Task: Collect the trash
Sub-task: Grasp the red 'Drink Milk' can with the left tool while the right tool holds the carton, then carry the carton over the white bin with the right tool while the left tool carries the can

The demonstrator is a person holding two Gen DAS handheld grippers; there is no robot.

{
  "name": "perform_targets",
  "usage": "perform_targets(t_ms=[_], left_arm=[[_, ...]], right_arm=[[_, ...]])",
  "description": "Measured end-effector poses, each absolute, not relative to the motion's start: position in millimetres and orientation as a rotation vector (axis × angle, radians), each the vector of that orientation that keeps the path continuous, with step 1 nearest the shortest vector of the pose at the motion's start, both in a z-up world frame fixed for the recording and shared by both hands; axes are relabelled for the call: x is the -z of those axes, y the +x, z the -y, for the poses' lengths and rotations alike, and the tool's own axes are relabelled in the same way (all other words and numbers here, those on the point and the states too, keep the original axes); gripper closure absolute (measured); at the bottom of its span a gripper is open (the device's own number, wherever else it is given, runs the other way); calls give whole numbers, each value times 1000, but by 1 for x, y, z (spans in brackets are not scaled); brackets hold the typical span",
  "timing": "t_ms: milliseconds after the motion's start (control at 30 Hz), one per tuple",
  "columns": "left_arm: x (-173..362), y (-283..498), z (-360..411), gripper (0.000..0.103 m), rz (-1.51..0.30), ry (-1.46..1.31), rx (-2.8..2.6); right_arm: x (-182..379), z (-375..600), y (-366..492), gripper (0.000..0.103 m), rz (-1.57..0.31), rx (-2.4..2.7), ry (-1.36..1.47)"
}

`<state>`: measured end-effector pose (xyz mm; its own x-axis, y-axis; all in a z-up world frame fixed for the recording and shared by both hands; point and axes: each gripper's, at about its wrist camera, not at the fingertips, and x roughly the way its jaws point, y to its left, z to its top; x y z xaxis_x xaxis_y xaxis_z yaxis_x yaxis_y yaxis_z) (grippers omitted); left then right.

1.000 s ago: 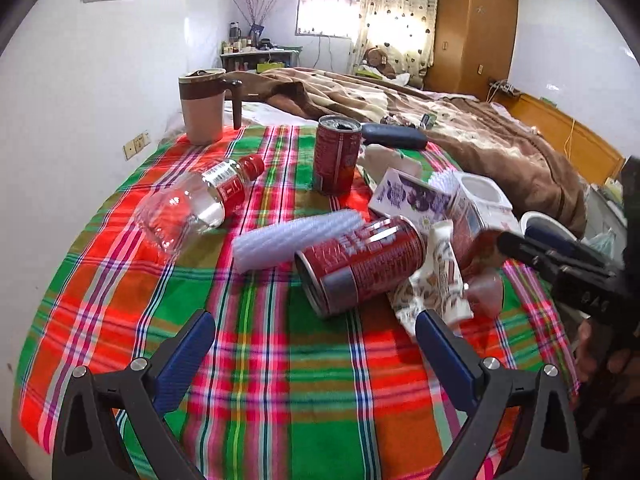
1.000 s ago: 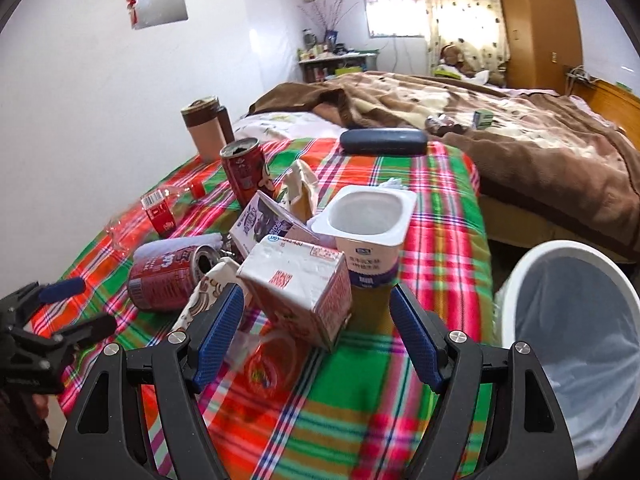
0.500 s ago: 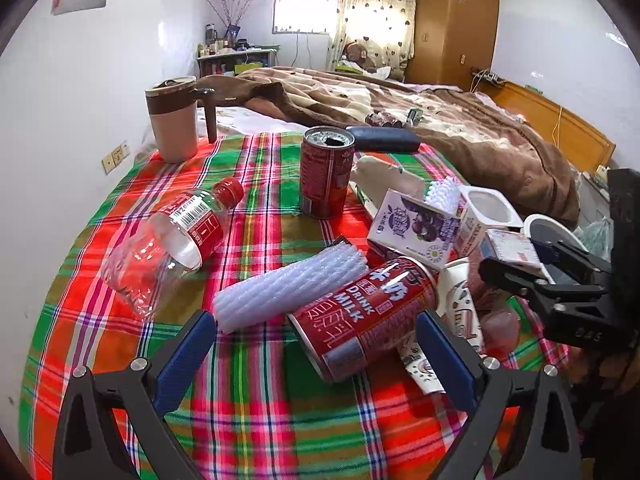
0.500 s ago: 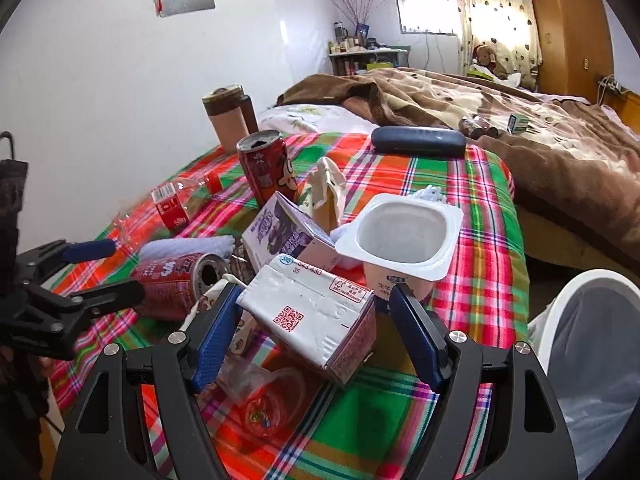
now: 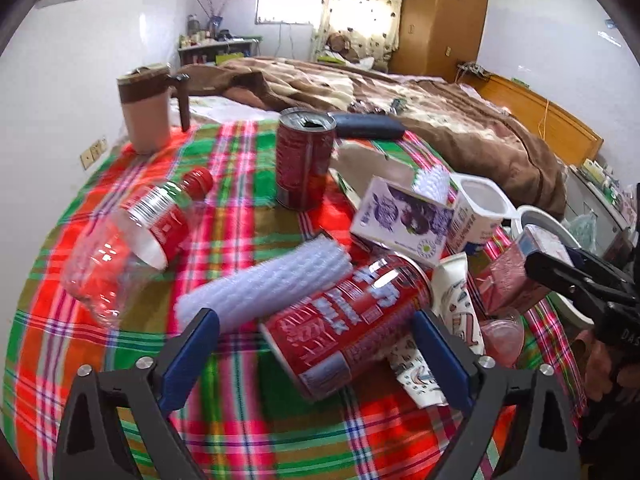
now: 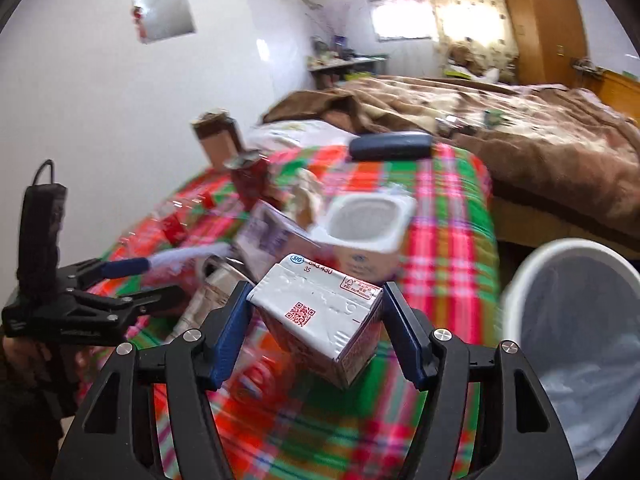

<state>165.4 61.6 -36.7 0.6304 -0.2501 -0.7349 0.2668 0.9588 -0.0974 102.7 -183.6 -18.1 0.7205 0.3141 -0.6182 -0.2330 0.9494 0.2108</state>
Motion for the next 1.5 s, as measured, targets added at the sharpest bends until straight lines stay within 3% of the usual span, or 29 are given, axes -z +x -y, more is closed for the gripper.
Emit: perform_targets(t_ms=[467,833,933,1000,1067,1500], left_arm=[[28,127,-33,9,-836,71,404],[32,160,-26,9,-831,170,336],[39,164,-25,18,-858,133,363],[41,166,-25,33,-866,112,377],[42,167,-27,40,-876,76,396],[36,143,-33,45,-835,2,328]], right_arm=[[26,203,96,37,-724,-249,148],[28,205,92,37,-719,-237,153],[27,204,92,37,-717,-236,149],[27,204,91,37,-717,-235,149],[27,204,91,37,-716,-236,152],[25,207,87,37,-701,-243,168]])
